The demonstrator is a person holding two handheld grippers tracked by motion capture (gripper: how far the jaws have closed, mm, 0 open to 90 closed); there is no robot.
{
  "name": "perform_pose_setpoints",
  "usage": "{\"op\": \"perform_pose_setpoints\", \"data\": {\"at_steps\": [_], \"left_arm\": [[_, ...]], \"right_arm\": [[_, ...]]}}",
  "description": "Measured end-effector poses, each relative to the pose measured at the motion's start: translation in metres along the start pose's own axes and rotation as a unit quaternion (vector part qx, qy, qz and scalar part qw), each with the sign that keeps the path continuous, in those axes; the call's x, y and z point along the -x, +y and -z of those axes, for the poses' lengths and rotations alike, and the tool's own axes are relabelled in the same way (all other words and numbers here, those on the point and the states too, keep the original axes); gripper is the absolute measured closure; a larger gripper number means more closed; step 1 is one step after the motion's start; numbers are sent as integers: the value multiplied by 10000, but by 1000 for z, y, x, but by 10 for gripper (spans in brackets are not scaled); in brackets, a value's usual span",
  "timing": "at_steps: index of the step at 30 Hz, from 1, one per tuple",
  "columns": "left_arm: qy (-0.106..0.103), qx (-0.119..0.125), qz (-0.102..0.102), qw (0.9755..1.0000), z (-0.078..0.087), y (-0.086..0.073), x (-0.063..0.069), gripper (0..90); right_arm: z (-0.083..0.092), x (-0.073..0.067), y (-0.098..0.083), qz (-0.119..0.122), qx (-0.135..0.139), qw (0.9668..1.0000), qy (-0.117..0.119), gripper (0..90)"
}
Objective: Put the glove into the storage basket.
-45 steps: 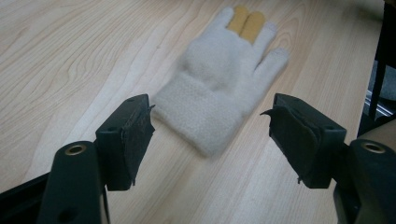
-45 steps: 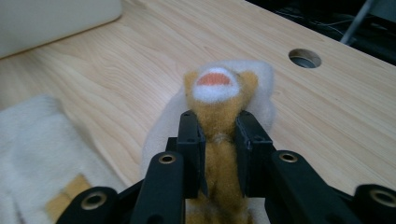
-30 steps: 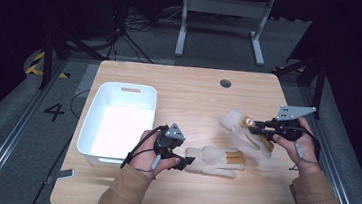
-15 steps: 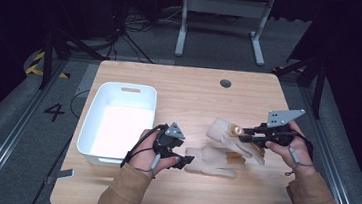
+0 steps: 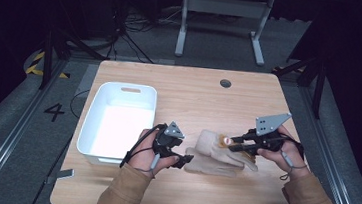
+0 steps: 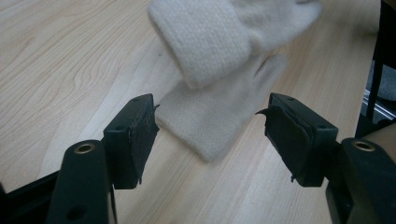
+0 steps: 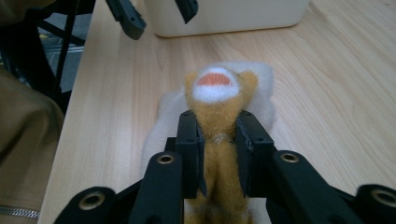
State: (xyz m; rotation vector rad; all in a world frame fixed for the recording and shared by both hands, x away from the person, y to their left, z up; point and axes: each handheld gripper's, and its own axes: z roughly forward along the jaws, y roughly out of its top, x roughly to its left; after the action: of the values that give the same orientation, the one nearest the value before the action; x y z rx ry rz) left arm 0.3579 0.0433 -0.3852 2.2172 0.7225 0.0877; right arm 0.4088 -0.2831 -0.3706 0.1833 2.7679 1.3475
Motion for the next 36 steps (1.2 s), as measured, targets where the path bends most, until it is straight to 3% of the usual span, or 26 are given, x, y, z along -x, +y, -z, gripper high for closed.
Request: {"op": "perform_pose_setpoints", "data": {"at_steps": [27, 36], "left_arm": [[9, -56, 58, 10000, -5, -2, -1, 331], [15, -78, 60, 10000, -6, -2, -1, 330]], "right_arm": [[-33, -11, 4, 356, -315, 9967, 660, 733], [-40, -7, -3, 357, -485, 9957, 702, 733]]}}
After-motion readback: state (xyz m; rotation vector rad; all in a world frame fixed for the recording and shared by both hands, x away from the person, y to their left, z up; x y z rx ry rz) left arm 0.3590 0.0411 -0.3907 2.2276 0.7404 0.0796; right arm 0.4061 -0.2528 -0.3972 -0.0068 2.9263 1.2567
